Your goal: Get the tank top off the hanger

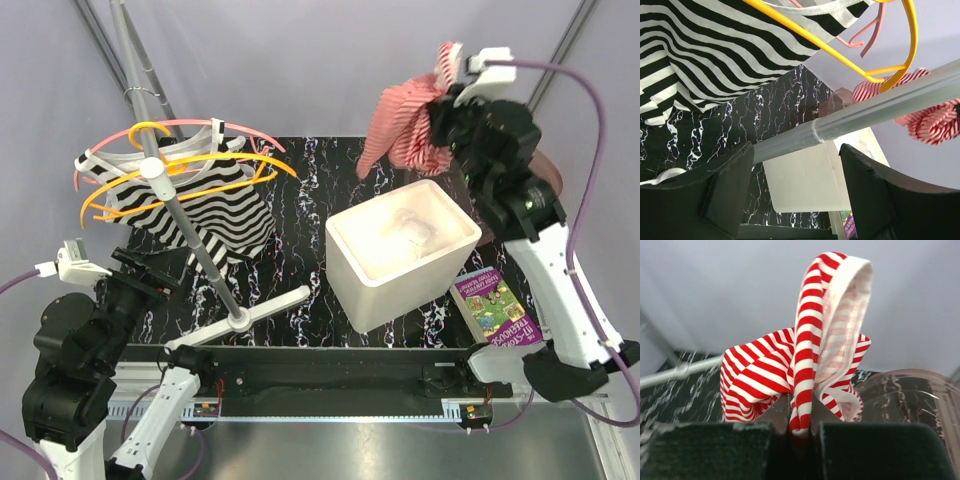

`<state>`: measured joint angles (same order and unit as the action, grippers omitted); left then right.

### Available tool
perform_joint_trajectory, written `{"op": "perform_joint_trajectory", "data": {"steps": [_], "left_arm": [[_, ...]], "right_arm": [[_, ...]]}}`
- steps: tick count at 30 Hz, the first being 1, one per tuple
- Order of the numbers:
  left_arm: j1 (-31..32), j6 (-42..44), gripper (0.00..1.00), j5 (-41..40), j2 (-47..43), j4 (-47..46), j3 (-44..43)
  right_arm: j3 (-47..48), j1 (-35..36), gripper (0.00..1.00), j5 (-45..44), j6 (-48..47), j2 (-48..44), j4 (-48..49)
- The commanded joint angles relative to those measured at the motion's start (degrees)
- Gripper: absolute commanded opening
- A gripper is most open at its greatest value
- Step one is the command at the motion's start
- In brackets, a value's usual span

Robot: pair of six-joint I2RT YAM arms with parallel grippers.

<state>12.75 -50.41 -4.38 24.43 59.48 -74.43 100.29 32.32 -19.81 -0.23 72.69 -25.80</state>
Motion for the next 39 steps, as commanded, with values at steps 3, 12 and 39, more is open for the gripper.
{"op": "perform_joint_trajectory", "data": {"steps": [3,12,39], "left_arm": [[0.17,-0.48,0.73,2.27,0.62,-2.97,-0.97],[0.17,4.0,0.73,0.17,1.41,-0.6,-6.5],[0.17,-2.23,0.72,-0.8,-4.47,2.66,0.6]], "right_arm": [[8.07,-17.97,0.0,1.89,11.37,9.65,3.56],[0.1,-33.53,0.0,-3.05,16.13,17.93,5.85],[17.81,-20.48,0.96,40.97,11.83,21.87,-3.82]]}}
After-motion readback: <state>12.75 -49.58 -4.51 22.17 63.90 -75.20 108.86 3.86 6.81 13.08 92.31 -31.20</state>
